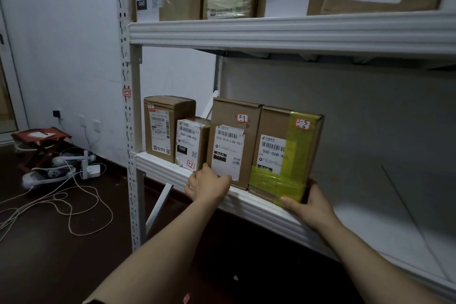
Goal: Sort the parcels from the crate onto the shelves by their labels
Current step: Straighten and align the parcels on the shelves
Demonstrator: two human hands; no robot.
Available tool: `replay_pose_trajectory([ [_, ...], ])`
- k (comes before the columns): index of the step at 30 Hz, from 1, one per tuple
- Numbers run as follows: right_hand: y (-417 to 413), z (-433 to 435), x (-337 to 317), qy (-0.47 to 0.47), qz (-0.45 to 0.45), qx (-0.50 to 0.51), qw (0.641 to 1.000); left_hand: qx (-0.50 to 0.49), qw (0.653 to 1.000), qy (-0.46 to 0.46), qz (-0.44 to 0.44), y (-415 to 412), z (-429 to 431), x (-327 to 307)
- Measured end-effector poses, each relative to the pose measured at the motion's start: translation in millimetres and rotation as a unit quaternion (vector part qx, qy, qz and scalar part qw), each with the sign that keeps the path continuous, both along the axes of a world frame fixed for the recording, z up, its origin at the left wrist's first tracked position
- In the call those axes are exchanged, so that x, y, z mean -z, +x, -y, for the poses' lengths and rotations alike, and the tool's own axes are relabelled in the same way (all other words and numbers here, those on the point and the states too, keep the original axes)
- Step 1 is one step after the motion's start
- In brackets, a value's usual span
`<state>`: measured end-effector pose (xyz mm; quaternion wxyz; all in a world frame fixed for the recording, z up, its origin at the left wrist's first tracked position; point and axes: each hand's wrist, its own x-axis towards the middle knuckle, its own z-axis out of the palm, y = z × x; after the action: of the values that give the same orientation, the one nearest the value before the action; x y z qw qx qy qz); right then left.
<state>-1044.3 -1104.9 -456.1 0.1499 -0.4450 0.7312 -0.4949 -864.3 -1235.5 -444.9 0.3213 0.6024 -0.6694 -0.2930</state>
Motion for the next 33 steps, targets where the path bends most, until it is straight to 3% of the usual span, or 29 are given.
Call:
replay_pose_trajectory([
  [22, 8, 10, -1, 0.038, -0.006, -0.026, 0.999, -0.014, 0.999, -0.038, 0.012, -5, -17, -2],
  [29, 7, -10, -6, 0.051, -0.017, 0.01, 0.998, 0.051, 0.971, -0.233, -0.015, -25, -75, -21],
  [33, -4, -56, -30, -0.07, -0.098, 0.085, 0.989, 0.161, 0.902, -0.398, -0.041, -60, -111, -27],
])
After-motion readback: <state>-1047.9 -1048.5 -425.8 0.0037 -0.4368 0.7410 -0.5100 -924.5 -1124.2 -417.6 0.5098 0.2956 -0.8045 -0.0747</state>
